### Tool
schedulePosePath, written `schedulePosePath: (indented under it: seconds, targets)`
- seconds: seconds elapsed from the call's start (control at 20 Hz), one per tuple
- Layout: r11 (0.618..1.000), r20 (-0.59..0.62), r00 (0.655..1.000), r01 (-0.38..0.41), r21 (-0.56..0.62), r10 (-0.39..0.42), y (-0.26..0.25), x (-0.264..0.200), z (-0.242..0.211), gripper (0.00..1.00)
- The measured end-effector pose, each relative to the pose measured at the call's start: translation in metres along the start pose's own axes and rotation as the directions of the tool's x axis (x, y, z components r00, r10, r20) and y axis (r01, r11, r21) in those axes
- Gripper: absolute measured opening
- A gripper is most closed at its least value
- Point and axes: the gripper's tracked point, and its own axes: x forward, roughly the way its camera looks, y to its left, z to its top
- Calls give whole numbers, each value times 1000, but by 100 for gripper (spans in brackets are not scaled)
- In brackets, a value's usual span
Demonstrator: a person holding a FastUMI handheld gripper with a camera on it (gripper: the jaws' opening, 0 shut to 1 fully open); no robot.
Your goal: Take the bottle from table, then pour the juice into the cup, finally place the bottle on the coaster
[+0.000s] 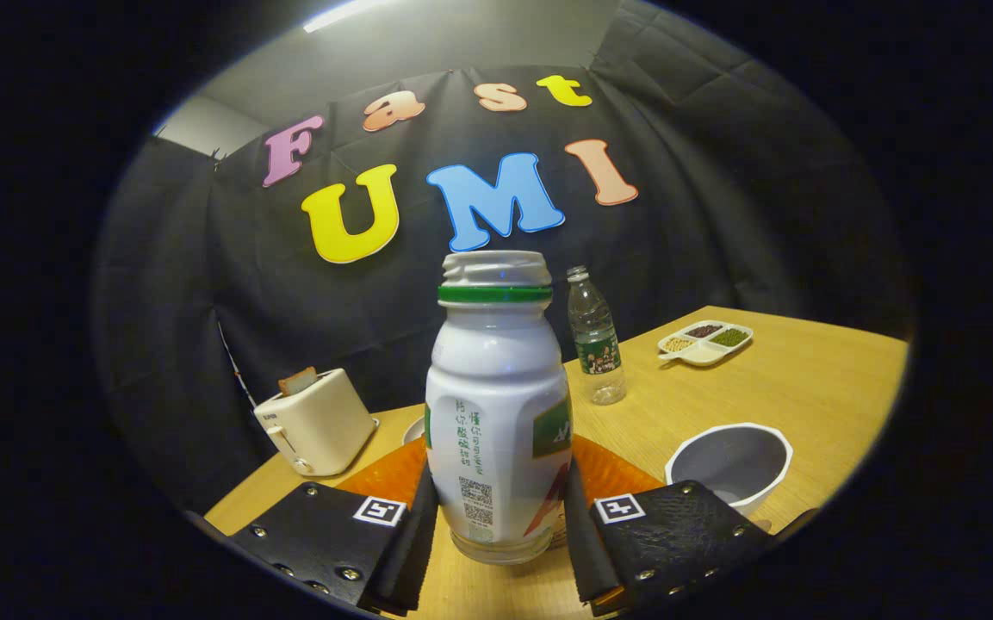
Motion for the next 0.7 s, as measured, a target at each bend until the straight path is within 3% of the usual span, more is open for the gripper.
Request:
schedulePosePath:
  seconds: [0.3, 0.7]
  targets:
    - [988, -9, 999, 45, -151, -47, -6, 23, -22, 65]
    - [965, -15, 1000, 19, -261, -24, -3, 40, -41, 65]
